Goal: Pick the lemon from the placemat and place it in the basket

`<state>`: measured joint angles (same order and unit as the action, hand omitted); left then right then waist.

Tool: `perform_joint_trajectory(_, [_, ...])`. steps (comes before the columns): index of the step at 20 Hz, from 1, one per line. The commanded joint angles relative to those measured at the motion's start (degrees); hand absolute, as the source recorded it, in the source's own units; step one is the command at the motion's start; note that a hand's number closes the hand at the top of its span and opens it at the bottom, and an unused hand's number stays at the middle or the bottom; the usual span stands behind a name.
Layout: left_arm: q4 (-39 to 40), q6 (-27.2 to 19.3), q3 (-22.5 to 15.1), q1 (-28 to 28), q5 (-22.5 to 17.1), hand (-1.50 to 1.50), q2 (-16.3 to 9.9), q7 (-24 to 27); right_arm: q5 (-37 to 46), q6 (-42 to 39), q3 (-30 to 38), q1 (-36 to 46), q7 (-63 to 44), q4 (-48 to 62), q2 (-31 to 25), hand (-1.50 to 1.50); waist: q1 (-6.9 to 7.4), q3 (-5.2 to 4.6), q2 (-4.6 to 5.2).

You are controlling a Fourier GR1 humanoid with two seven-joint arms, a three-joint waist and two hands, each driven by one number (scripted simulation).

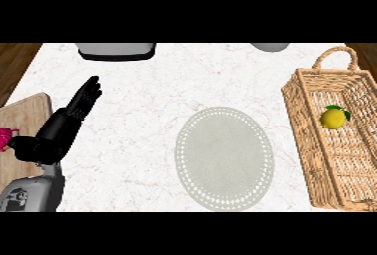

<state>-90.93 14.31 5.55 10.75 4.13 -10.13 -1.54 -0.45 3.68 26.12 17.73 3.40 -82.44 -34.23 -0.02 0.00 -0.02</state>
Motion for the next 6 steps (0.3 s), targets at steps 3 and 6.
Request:
perform_joint_trajectory(3, [-4.31,-1.83,-3.02,-1.67,1.89,0.00,2.55,-2.61,-8.22,-0.58,5.62,3.13,-8.84,0.21,-0.42,-1.50,0.00,0.00,-0.13])
perform_joint_trajectory(6, [-3.33,-0.75,-1.59,-1.20,0.76,0.00,1.40,-2.13,-12.44,-7.21,10.05,6.12,-8.15,11.77,-7.86,-1.50,0.37,0.03,0.08])
